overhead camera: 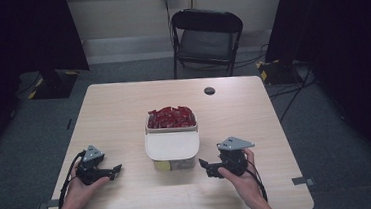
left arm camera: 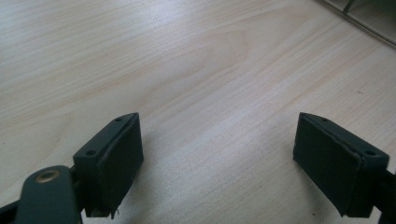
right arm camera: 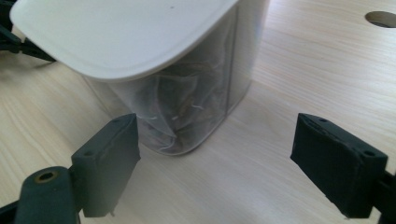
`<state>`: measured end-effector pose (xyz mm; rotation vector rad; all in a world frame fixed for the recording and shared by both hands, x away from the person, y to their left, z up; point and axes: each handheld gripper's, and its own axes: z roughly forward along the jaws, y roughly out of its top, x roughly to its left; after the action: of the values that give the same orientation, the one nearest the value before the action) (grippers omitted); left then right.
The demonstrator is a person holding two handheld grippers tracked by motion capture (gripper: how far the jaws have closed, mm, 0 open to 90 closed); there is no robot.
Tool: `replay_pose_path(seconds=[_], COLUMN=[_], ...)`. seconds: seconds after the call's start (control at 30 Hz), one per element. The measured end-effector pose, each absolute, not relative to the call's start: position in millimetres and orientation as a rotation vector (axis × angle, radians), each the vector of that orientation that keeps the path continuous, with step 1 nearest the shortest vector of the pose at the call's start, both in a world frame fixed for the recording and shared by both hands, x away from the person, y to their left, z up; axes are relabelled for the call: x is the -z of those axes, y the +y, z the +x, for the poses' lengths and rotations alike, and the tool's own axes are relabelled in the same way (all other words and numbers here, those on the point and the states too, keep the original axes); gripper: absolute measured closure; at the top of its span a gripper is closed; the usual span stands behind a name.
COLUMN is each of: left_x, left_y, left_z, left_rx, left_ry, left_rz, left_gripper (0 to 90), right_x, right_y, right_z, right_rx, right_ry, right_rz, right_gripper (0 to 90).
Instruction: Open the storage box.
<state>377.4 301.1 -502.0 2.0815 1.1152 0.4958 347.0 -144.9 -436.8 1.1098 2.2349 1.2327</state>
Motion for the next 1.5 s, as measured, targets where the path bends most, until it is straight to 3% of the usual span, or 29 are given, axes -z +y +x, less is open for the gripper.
replay_pose_path(seconds=[0.73,1.5], left_x=[502.1,502.1], left_y=[301.1,301.1], left_z=[377.4,377.4], left_rx=[-0.495,-0.495], left_ry=[1.115,1.115], left_rz=[2.081,2.081], left_gripper=[15.4,15.4], right_x=[442.7,434.6], right_y=[-103.1,-106.6], right_z=[359.3,365.6], right_rx=[-1.255,-1.293], right_ry=[2.304,2.312], right_rz=[1.061,1.062], right_gripper=[14.7,13.3])
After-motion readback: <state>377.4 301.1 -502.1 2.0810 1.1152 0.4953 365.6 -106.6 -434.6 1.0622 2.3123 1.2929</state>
